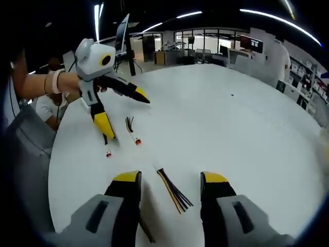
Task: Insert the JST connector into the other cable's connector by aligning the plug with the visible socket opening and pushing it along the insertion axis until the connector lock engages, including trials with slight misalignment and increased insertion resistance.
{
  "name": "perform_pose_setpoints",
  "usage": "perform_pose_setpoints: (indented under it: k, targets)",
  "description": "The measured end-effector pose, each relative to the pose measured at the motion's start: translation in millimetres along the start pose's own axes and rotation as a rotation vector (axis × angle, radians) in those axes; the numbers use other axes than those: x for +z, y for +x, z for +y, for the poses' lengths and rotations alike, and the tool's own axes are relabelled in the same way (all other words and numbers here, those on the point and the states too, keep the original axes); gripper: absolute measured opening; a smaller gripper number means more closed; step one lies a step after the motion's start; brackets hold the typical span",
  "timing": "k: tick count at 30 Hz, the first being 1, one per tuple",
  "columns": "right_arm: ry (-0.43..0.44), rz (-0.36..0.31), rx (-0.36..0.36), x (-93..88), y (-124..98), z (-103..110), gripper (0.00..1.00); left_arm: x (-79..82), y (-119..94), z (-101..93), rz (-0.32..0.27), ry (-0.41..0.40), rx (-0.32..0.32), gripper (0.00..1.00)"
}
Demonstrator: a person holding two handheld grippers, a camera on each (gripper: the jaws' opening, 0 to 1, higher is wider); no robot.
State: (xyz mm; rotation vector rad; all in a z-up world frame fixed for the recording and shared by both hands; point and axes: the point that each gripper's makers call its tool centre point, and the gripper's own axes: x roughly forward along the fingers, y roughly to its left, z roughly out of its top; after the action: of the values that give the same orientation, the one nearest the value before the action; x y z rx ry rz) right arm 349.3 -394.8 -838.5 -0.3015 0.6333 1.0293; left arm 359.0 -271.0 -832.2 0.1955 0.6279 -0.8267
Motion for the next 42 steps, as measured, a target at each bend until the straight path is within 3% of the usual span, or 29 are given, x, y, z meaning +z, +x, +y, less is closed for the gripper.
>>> perform_pose_setpoints:
  k: [6,9,17,20,26,31,35,42]
  targets:
    - [-0.012,-0.038,0.03,3.7,4,1,0.34,-0.6,0,-1.4,-0.015,0.059,-0.024,0.68]
    - [-0.024,-0.054,0.043,6.6,6,2,0.32,-2.2,1,-5.6,-0.017,0.085,-0.06,0.57]
    - [-0.074,-0.073,0.093,6.5,12,7,0.24,1.3,3,-11.4,-0.047,0.101,-0.099,0.43]
    - [-0.084,-0.073,0.099,6.5,12,7,0.22,2.8,3,-18.5,-0.057,0.106,-0.142,0.37]
    - [-0.109,-0.074,0.106,2.5,12,5,0.21,-0.8,8,-22.9,-0.045,0.138,-0.165,0.37]
    - [-0.138,-0.084,0.113,-0.3,13,4,0.18,-0.1,10,-26.9,-0.055,0.173,-0.192,0.29]
    - [-0.145,-0.113,0.118,3.0,14,6,0.17,-1.6,12,-27.5,-0.054,0.167,-0.201,0.27]
    - [-0.182,-0.105,0.126,-1.0,14,10,0.15,-3.6,15,-30.5,-0.058,0.181,-0.217,0.23]
